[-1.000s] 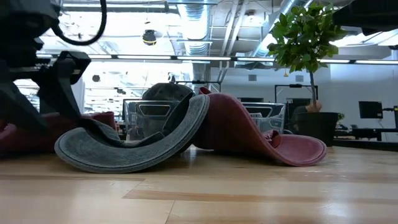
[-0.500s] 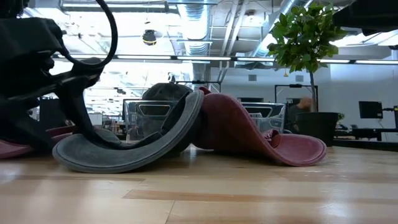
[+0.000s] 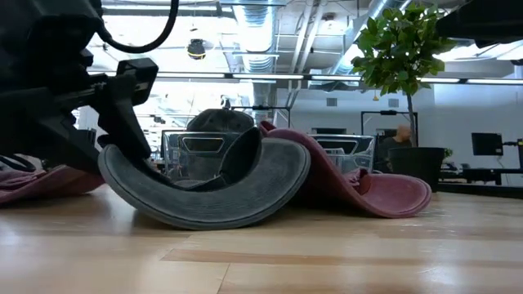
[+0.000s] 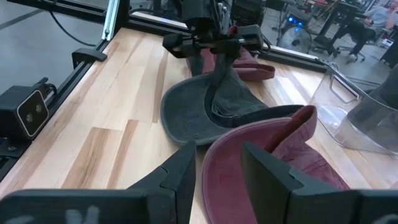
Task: Pick & Place hat
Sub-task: Put the black cap into the left transparent bin
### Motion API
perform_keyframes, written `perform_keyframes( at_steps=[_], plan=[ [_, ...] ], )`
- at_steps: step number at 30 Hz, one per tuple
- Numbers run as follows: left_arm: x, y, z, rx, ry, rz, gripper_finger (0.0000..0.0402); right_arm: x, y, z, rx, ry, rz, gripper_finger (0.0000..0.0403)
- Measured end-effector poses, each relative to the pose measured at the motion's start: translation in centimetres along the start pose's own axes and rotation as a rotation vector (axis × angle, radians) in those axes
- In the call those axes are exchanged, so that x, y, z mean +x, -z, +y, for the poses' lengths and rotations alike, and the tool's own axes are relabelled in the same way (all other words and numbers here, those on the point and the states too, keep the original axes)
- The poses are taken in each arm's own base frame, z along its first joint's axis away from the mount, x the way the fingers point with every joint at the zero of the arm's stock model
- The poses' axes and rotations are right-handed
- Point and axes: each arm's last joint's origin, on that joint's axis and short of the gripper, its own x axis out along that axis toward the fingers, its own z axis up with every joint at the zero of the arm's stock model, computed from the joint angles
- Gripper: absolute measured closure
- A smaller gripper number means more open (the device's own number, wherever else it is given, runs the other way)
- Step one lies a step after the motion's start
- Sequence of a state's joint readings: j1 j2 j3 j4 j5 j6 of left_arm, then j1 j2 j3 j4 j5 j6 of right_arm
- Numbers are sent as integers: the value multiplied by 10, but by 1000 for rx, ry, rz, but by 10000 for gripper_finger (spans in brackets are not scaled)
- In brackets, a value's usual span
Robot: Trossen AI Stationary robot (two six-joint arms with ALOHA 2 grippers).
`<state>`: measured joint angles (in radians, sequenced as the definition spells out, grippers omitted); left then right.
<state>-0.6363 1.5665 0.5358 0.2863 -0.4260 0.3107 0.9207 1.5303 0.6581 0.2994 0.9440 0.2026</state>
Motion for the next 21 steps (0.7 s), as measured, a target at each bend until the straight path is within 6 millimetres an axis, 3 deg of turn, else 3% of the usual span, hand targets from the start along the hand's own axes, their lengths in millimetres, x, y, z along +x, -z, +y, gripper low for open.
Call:
perform_keyframes(
  at_steps=[3,9,16,21],
  plan=[
    [1,0,1,-6,26,-7,270,0,0,0,1,0,0,285],
    [1,-1,1,-12,54,-31,382,0,0,0,7,0,0,285],
    [-5,-7,-2,-10,53,-71,387,0,0,0,8,0,0,285],
    [-23,-23,1,-14,8,-177,386,0,0,0,8,0,0,285]
  ],
)
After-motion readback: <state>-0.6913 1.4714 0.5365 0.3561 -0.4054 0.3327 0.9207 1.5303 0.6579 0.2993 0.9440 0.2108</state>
